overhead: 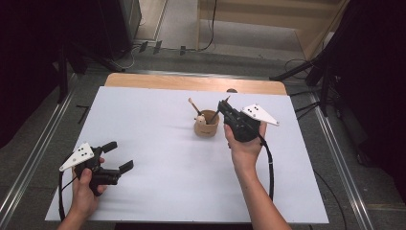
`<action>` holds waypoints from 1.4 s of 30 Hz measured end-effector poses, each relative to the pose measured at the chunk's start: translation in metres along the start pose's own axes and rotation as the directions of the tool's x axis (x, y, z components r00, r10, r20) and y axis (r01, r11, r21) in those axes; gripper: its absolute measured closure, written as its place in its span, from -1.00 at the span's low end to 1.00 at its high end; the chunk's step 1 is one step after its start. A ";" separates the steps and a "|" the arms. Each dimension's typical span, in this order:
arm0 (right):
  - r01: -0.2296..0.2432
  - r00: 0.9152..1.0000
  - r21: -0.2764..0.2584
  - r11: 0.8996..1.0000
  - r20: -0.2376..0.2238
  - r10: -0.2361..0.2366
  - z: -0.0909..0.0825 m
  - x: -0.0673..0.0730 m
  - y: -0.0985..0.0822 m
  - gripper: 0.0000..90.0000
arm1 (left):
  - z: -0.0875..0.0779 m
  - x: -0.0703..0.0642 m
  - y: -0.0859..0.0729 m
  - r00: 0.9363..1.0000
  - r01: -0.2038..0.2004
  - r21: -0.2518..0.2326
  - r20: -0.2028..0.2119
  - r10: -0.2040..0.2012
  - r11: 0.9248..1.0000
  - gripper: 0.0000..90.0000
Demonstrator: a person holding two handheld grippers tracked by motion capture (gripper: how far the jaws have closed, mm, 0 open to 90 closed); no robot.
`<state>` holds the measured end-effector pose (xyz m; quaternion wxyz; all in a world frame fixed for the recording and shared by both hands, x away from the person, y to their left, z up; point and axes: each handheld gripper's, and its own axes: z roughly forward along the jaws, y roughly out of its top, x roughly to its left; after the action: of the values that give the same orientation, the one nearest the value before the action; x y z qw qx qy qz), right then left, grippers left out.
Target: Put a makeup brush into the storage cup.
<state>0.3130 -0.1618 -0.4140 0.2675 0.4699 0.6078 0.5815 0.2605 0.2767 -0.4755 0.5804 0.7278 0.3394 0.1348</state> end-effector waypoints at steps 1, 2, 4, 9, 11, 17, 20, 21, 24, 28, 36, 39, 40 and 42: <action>0.004 1.000 -0.003 1.000 0.004 -0.004 0.001 -0.001 0.000 0.88 | 0.000 0.000 0.000 1.000 -0.001 -0.001 0.001 0.001 1.000 -1.00; 0.004 1.000 -0.004 1.000 0.007 -0.004 0.002 -0.001 -0.001 0.88 | 0.000 0.000 -0.001 1.000 -0.005 -0.001 0.002 0.005 1.000 -1.00; 0.006 1.000 -0.002 1.000 0.017 -0.006 0.004 -0.003 -0.001 0.88 | 0.001 0.000 -0.001 1.000 -0.011 0.002 -0.001 0.011 1.000 -1.00; 0.001 0.999 0.009 1.000 0.039 -0.001 0.011 -0.007 -0.004 0.88 | 0.002 -0.001 -0.001 1.000 -0.012 0.000 0.003 0.012 1.000 -1.00; 0.009 0.999 0.025 1.000 0.044 -0.010 0.015 -0.006 -0.006 0.88 | 0.002 -0.002 -0.001 1.000 -0.013 0.003 0.004 0.013 1.000 -1.00; 0.045 0.998 0.068 0.997 0.049 -0.048 0.027 -0.004 -0.015 0.88 | 0.002 -0.003 -0.001 1.000 -0.021 0.000 -0.002 0.021 1.000 -1.00; 0.050 0.997 0.086 0.995 0.053 -0.054 0.031 -0.004 -0.019 0.88 | 0.001 -0.001 -0.001 1.000 -0.020 0.001 -0.003 0.020 1.000 -1.00; 0.055 0.997 0.092 0.994 0.054 -0.060 0.033 -0.004 -0.020 0.88 | 0.001 -0.001 -0.001 1.000 -0.020 -0.001 -0.001 0.020 1.000 -1.00; 0.070 0.996 0.110 0.992 0.054 -0.076 0.037 -0.003 -0.024 0.88 | 0.000 -0.001 0.000 1.000 -0.017 -0.005 -0.004 0.017 1.000 -1.00; 0.062 0.995 0.128 0.990 0.066 -0.071 0.040 -0.005 -0.029 0.88 | 0.000 -0.001 0.000 1.000 -0.016 -0.006 -0.003 0.016 1.000 -1.00; 0.000 1.000 0.138 0.990 0.023 -0.004 0.036 -0.007 -0.026 -0.66 | 0.000 -0.001 0.000 1.000 -0.017 -0.005 -0.003 0.017 1.000 -1.00; -0.004 1.000 0.140 0.990 -0.011 0.006 0.031 -0.010 -0.025 -1.00 | 0.000 -0.001 0.000 1.000 -0.016 -0.006 -0.003 0.016 1.000 -1.00; 0.010 1.000 0.131 0.991 -0.014 -0.008 0.028 -0.011 -0.025 -1.00 | 0.000 -0.001 0.000 1.000 -0.016 -0.005 -0.003 0.016 1.000 -1.00; 0.008 1.000 0.121 0.993 -0.029 -0.005 0.024 -0.012 -0.024 -1.00 | 0.000 -0.001 0.000 1.000 -0.016 -0.005 -0.003 0.016 1.000 -1.00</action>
<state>0.3330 -0.1586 -0.4440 0.2319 0.4751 0.6471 0.5494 0.2600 0.2761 -0.4755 0.5808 0.7288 0.3339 0.1414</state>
